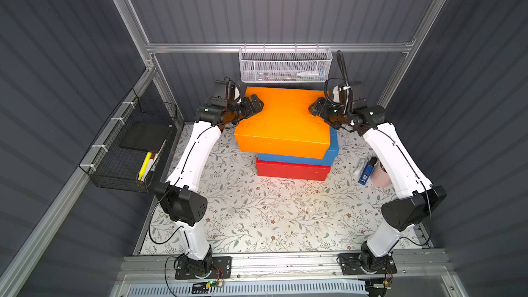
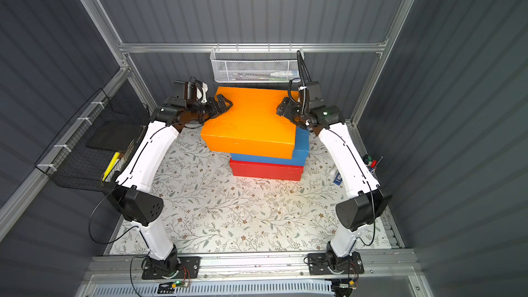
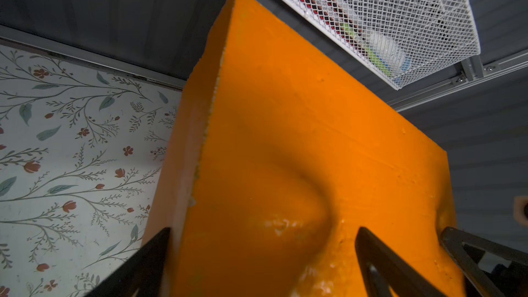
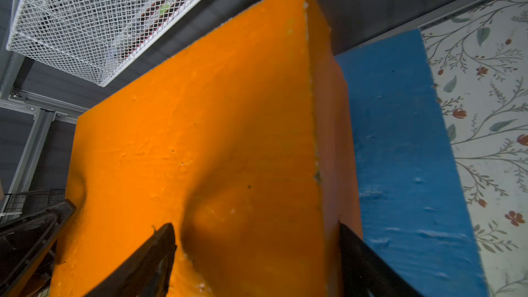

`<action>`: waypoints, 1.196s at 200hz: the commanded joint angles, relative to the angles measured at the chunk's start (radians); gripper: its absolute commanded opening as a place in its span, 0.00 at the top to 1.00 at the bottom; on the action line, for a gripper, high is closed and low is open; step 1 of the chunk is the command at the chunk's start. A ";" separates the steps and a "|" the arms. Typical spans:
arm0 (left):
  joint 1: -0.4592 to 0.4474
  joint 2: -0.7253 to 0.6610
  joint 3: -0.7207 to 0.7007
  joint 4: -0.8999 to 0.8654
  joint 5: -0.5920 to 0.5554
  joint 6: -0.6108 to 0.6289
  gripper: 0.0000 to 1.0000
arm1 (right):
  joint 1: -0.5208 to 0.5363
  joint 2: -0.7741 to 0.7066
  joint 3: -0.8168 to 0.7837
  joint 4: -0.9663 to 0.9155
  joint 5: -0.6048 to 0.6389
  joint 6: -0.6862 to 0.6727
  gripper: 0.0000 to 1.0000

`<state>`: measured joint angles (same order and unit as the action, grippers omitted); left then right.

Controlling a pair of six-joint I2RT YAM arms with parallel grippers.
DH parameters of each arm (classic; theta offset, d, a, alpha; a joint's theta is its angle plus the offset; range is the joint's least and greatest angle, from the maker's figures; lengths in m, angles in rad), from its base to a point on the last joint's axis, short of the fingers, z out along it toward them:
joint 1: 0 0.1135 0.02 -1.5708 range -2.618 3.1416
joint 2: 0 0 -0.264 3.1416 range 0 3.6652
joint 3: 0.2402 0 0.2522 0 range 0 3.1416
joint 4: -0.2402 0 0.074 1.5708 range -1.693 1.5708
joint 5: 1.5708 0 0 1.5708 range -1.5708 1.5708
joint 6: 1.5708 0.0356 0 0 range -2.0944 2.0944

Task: Stack the shoeboxes
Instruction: Place the shoebox at the shoebox.

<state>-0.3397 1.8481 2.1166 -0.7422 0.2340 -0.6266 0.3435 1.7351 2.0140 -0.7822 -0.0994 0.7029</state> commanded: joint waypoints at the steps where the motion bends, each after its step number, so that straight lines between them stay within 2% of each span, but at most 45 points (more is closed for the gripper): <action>1: -0.028 0.050 -0.028 -0.006 0.189 -0.051 0.01 | 0.007 0.036 -0.037 0.109 -0.100 -0.011 0.12; 31: 0.004 0.068 -0.035 -0.009 0.200 -0.064 0.01 | -0.021 0.030 -0.092 0.144 -0.105 -0.007 0.08; 86: 0.076 0.055 -0.064 -0.012 0.195 -0.084 0.01 | -0.034 0.021 -0.092 0.140 -0.041 -0.040 0.03; 155: 0.147 -0.175 -0.239 0.177 0.096 -0.095 0.01 | -0.034 -0.085 -0.084 0.187 -0.017 -0.086 0.01; 184: 0.160 -0.219 -0.241 0.181 0.061 -0.083 0.01 | -0.034 -0.137 -0.083 0.194 0.005 -0.097 0.01; 217: 0.167 -0.213 -0.224 0.160 0.082 -0.076 0.01 | -0.034 -0.158 -0.076 0.162 0.022 -0.112 0.01; 239: 0.177 -0.275 -0.268 0.159 0.083 -0.046 0.01 | -0.034 -0.230 -0.147 0.184 0.029 -0.124 0.01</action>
<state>-0.1745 1.6352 1.8763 -0.5743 0.3172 -0.7143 0.3058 1.5570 1.9213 -0.6071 -0.0937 0.6155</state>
